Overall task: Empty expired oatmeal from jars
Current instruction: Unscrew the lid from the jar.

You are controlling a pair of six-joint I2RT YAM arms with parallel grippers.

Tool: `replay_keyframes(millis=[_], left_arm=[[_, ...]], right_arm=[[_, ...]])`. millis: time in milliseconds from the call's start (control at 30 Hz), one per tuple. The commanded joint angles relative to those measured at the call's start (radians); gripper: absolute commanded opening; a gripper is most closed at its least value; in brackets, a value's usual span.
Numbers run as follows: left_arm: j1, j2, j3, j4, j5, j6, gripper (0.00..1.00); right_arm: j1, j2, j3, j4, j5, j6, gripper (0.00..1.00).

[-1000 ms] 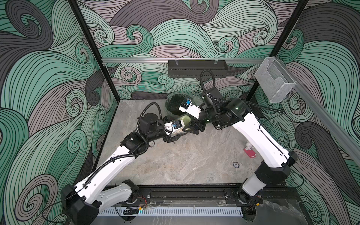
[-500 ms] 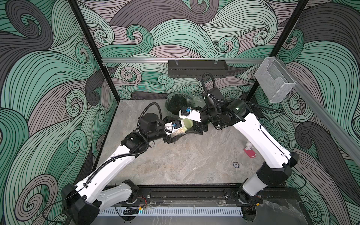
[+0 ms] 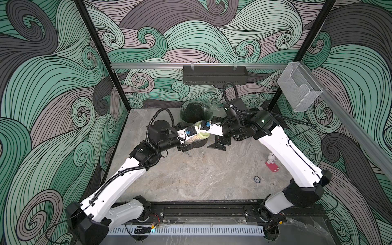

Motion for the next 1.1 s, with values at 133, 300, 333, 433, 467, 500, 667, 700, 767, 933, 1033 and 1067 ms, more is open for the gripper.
replay_keyframes(millis=[133,300,333,433,467,500,667,700,767,933,1033,1067], left_arm=[[0.007,-0.03,0.077,0.14,0.002,-0.007,0.0],[0.007,-0.027,0.04,0.202,-0.046,0.024,0.0],[0.007,-0.028,0.019,0.239,-0.065,0.039,0.0],[0.006,-0.027,-0.041,0.356,-0.11,0.122,0.0],[0.005,-0.027,-0.056,0.392,-0.133,0.139,0.0],[0.005,-0.028,-0.065,0.411,-0.149,0.16,0.0],[-0.013,-0.035,-0.113,0.506,-0.222,0.286,0.0],[-0.02,-0.034,-0.12,0.528,-0.241,0.306,0.0],[-0.032,-0.035,-0.131,0.551,-0.272,0.356,0.0],[-0.06,-0.035,-0.149,0.595,-0.315,0.415,0.0],[-0.069,-0.033,-0.151,0.597,-0.318,0.421,0.0],[-0.073,-0.032,-0.154,0.597,-0.32,0.423,0.0]], right_arm=[[-0.068,-0.087,-0.045,0.04,0.084,0.066,0.99],[-0.083,-0.125,-0.013,0.134,0.306,0.519,0.99],[-0.083,-0.115,0.029,0.107,0.356,0.675,0.99],[-0.087,-0.112,0.11,-0.032,0.438,1.091,0.99],[-0.095,-0.116,0.124,-0.078,0.403,1.234,0.99],[-0.098,-0.125,0.113,-0.096,0.357,1.348,0.99],[-0.099,-0.208,-0.004,-0.046,0.172,1.963,0.99],[-0.1,-0.205,-0.003,-0.046,0.131,2.066,0.99],[-0.088,-0.185,0.006,-0.032,0.051,2.263,0.99],[0.007,-0.182,-0.068,0.211,0.124,2.656,0.99],[0.027,-0.125,-0.018,0.176,0.136,2.77,0.99],[0.031,-0.113,-0.017,0.187,0.138,2.797,0.99]])
